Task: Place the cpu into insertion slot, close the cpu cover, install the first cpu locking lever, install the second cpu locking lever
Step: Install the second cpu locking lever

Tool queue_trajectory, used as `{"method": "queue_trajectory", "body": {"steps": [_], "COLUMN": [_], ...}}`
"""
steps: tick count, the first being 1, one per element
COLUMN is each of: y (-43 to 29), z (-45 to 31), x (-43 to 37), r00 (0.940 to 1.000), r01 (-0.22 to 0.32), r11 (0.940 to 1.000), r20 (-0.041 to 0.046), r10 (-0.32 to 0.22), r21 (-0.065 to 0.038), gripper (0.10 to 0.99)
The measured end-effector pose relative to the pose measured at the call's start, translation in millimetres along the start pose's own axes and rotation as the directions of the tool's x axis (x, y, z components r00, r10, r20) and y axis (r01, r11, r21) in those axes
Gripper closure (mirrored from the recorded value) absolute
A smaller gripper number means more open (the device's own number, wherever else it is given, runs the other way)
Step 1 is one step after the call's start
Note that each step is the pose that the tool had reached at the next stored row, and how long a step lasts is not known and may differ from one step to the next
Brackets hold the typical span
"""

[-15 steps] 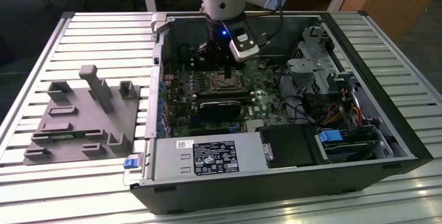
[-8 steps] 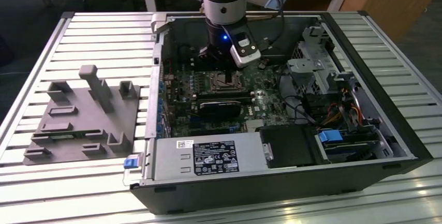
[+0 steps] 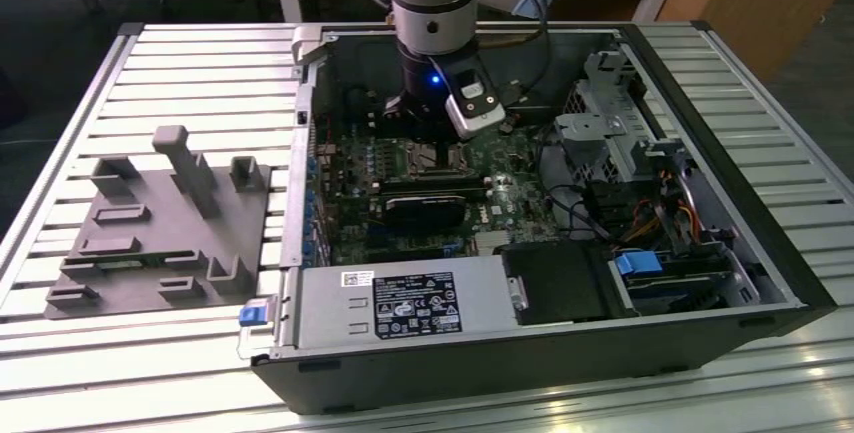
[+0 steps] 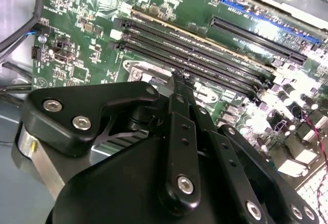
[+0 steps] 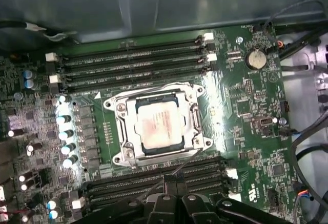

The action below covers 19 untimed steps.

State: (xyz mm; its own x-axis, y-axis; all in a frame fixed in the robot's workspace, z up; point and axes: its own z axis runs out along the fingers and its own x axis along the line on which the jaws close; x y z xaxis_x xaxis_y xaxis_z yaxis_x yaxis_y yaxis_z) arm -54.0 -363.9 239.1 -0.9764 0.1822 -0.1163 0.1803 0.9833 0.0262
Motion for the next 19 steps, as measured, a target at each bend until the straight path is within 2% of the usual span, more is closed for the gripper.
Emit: {"method": "queue_trajectory", "body": {"steps": [9,12,13,19], "y": [-3.9,-5.7,-12.8,-21.6], "z": [3.3,5.6,8.8,11.2], "x": [19.5,22.8,23.8,24.5], "r00": [1.0000,1.0000,1.0000,0.9998], "r01": [0.000,-0.001,-0.006,-0.013], "r11": [1.0000,1.0000,0.9990,0.9951], "r20": [-0.0002,-0.0014,-0.0085,-0.0187], "r10": [0.000,0.001,0.005,0.011], "r21": [0.000,-0.006,-0.045,-0.098], "gripper": [0.984,0.984,0.984,0.984]}}
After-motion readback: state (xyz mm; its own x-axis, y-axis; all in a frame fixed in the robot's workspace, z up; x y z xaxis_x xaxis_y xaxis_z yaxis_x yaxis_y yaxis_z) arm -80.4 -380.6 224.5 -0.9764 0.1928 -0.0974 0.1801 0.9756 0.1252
